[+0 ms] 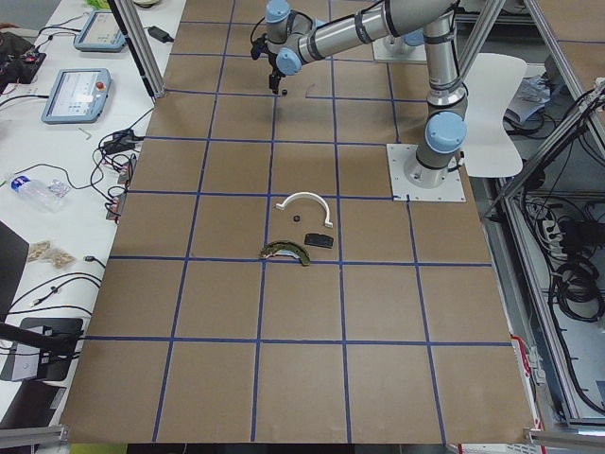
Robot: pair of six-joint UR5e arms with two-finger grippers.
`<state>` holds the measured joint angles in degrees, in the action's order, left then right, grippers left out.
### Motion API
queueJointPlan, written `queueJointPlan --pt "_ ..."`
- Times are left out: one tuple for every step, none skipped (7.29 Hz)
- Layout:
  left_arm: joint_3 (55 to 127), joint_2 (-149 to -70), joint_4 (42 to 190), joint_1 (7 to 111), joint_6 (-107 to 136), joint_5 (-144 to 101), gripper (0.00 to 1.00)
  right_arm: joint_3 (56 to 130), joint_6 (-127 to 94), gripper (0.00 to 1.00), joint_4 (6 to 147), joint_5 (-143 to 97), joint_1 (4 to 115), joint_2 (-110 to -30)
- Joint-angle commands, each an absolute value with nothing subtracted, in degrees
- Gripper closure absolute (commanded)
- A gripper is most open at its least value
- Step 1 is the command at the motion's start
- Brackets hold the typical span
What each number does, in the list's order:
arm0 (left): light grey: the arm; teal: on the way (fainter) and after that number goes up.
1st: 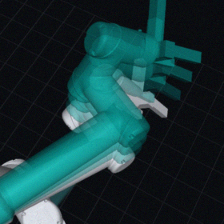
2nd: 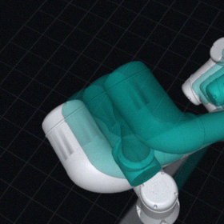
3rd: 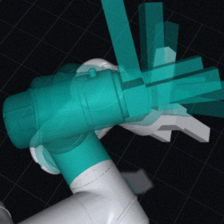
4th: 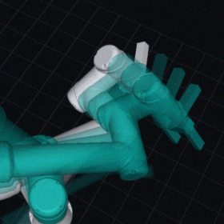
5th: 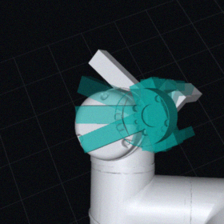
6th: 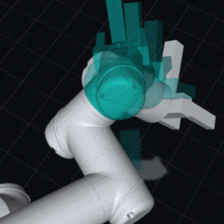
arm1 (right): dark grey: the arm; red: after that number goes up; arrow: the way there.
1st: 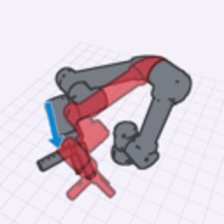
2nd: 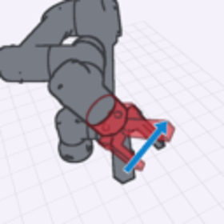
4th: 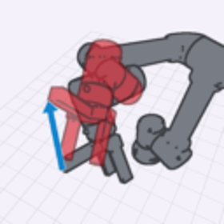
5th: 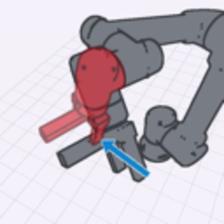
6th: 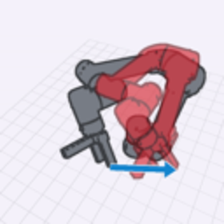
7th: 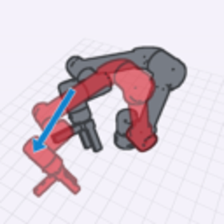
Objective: Place bearing gear from tray to pile
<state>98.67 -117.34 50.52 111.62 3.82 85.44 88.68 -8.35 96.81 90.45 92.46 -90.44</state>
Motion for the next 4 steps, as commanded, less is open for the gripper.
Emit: queueJointPlan --pt "98.7 -120.5 46.6 112.9 5.0 85.3 0.00 88.7 -8.3 0.00 96.9 90.5 92.5 -90.4" --pt "98.7 -121.6 45.8 113.1 5.1 85.4 0.00 88.7 -8.3 0.00 96.8 90.7 92.5 -90.5" --pt "98.7 -122.6 45.4 114.0 6.3 85.5 0.03 88.7 -8.2 0.00 96.7 90.7 92.4 -90.5" --pt "98.5 -123.1 45.4 114.0 6.7 85.5 0.10 88.8 -8.3 0.00 96.6 90.5 92.5 -90.6"
